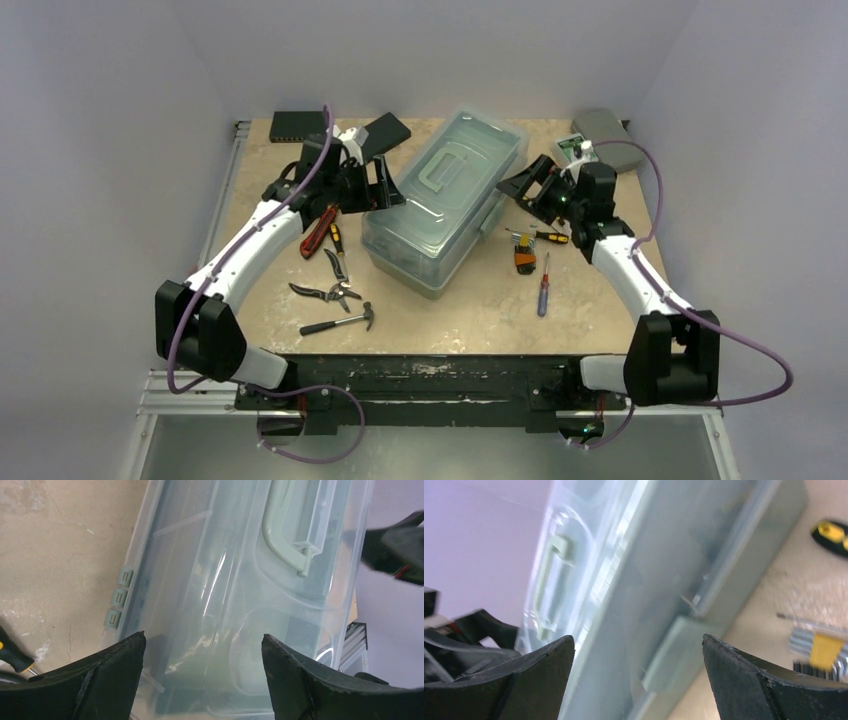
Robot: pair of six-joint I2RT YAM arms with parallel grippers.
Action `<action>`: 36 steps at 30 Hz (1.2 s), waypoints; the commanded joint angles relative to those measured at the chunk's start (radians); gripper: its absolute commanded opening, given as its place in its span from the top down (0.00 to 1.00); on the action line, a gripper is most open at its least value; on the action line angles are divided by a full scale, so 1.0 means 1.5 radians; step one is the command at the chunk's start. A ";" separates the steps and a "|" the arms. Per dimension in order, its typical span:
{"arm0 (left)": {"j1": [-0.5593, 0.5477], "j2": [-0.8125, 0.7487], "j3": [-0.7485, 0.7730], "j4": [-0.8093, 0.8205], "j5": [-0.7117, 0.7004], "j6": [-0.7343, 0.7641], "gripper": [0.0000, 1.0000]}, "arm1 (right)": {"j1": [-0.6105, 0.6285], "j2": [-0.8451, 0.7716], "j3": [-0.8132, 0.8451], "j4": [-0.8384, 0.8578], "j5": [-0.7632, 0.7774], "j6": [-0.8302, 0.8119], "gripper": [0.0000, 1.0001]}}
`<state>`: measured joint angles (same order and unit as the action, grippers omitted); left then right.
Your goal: Pack the tool kit
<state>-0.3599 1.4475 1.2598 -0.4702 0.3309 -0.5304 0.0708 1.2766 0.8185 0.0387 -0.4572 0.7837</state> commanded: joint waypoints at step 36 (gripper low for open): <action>-0.017 -0.042 -0.011 0.016 -0.001 -0.026 0.20 | -0.021 0.083 0.102 -0.025 -0.029 -0.047 0.01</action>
<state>-0.4084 1.4166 1.1919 -0.4423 0.3725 -0.5812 0.0418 1.4296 1.0420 0.0032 -0.5072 0.7399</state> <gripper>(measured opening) 0.801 0.987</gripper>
